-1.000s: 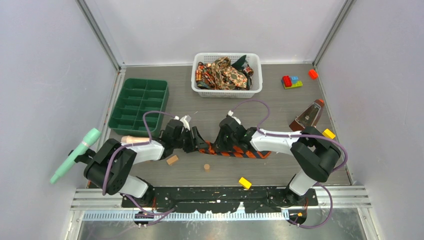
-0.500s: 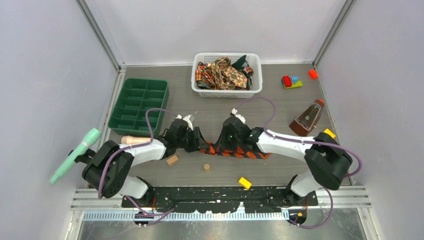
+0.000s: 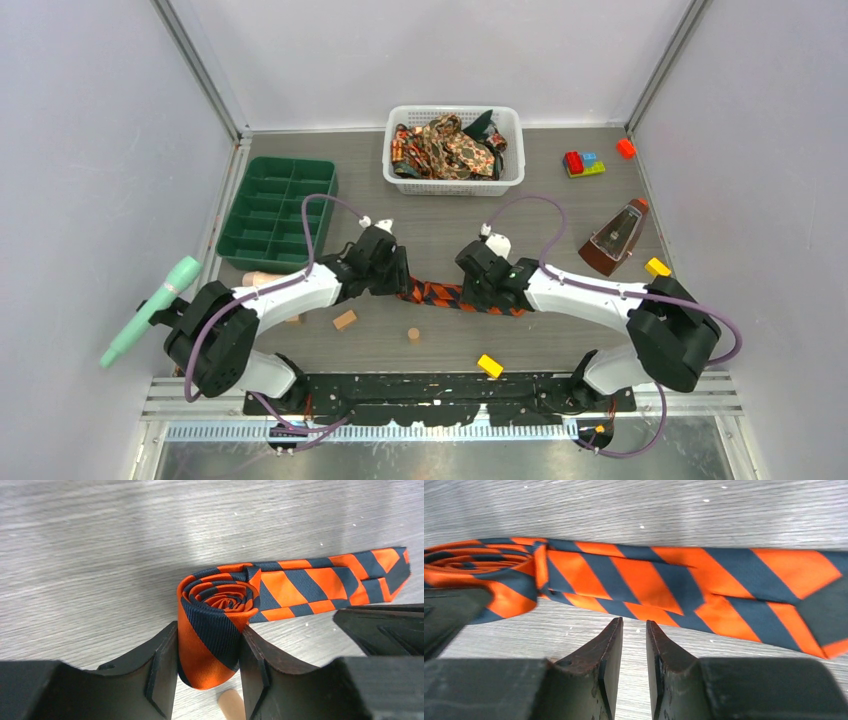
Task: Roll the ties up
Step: Roll the tie at the center of the board.
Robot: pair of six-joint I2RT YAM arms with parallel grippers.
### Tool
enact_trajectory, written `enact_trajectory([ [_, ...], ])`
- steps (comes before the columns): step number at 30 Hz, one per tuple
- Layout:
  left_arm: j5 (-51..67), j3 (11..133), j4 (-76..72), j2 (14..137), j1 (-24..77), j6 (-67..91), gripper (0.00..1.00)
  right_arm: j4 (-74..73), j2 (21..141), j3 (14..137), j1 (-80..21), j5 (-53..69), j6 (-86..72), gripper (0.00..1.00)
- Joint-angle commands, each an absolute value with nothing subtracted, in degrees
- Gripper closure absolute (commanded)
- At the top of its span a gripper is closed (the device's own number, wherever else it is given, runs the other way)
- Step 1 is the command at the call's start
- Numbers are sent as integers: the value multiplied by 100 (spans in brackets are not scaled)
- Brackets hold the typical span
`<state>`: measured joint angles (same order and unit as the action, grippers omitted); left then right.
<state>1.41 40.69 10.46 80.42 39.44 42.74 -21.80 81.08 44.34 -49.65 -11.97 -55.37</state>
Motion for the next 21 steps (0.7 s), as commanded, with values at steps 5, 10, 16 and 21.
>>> enact_trajectory([
  [5,-834,4599,2004,8126,4083,3786,55,-2716,8075,4461,-4974,-1970,-5393,76],
  [10,-1088,4727,2204,8164,4160,3678,55,-2931,8327,4504,-4975,-2204,-5362,81],
  [16,-1483,5077,2563,8329,4246,3455,55,-2945,8324,4427,-4975,-2161,-5363,83],
  [21,-1863,5449,2791,8641,4433,3275,56,-2856,8273,4384,-4981,-1882,-5327,84],
])
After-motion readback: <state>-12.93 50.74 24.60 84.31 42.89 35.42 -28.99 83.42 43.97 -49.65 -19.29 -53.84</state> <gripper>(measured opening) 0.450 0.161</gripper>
